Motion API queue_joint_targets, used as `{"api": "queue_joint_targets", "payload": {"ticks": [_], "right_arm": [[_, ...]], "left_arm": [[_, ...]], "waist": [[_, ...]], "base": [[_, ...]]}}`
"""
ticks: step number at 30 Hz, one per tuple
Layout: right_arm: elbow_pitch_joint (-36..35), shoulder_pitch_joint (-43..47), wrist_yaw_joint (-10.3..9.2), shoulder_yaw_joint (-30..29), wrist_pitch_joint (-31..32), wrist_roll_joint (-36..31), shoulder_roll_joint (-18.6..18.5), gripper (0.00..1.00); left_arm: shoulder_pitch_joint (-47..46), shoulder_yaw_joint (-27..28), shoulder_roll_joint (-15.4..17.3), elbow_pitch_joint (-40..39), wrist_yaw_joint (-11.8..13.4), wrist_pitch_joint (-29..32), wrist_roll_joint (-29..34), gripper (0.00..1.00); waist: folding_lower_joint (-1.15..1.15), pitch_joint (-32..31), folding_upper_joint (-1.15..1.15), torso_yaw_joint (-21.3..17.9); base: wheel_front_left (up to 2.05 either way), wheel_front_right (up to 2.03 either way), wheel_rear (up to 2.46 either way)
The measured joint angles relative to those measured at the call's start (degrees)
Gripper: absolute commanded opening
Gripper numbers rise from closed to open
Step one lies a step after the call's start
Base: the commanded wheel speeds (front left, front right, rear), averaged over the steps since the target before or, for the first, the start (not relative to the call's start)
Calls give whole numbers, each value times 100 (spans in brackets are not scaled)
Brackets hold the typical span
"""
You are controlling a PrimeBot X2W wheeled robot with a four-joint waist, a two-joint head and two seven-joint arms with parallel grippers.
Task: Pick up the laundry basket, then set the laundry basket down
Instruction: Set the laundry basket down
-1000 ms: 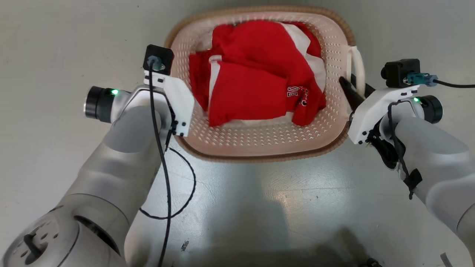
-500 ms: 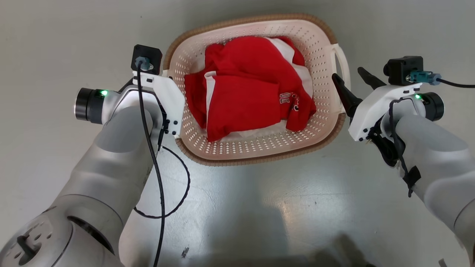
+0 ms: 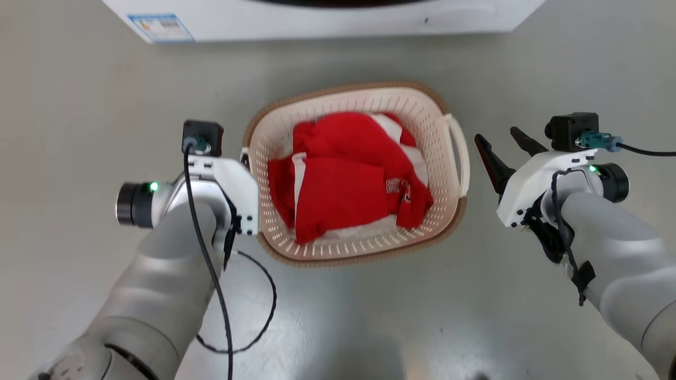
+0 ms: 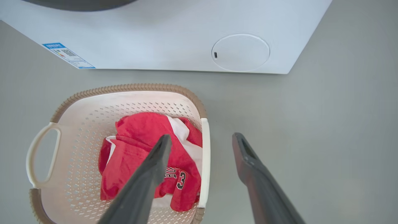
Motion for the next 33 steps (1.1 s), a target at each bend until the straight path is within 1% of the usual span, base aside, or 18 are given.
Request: {"api": "queue_joint_targets", "payload": {"ticks": [6, 9, 12, 16, 19, 25, 28, 31, 33], "right_arm": [[-37, 176, 0, -439, -2, -296, -15, 100], [-103, 354, 0, -742, -2, -627, -60, 100], [-207, 583, 0, -1182, -3, -1038, -158, 100], [-361, 871, 0, -2017, -5, -1736, -321, 100], [-576, 1178, 0, -2684, -4, -2366, -363, 100], [-1291, 1900, 0, -4290, -5, -3821, -420, 100], [-1791, 2397, 0, -5023, -7, -4484, -374, 100], [-2334, 2911, 0, -5578, -7, -5020, -235, 100], [-2668, 3227, 0, -5840, -7, -5278, -110, 100]], "left_arm": [[395, 116, -11, 2, -210, -361, -200, 100], [599, 142, -34, -2, -337, -524, -231, 100], [806, 185, -62, -3, -392, -635, -245, 100], [1012, 375, -49, -86, -391, -708, -339, 100], [1193, 588, 114, -437, -369, -710, -325, 100], [1823, 1174, 444, -1298, -186, -710, -35, 100], [2164, 1479, 531, -1807, -137, -710, 265, 100], [2534, 1804, 627, -2377, -132, -726, 602, 100], [2825, 2036, 665, -2722, -129, -728, 814, 100]], "waist": [[0, -613, 0, -23], [0, -942, 0, -22], [0, -1273, 0, -4], [0, -1698, 0, 38], [0, -2001, 0, 62], [0, -2499, 0, 80], [0, -2689, 0, 94], [0, -2851, 0, 102], [0, -2948, 0, 99]], "base": [[0, 0, 0], [0, 0, 0], [0, 0, 0], [0, 0, 0], [0, 0, 0], [0, 0, 0], [0, 0, 0], [0, 0, 0], [0, 0, 0]]}}
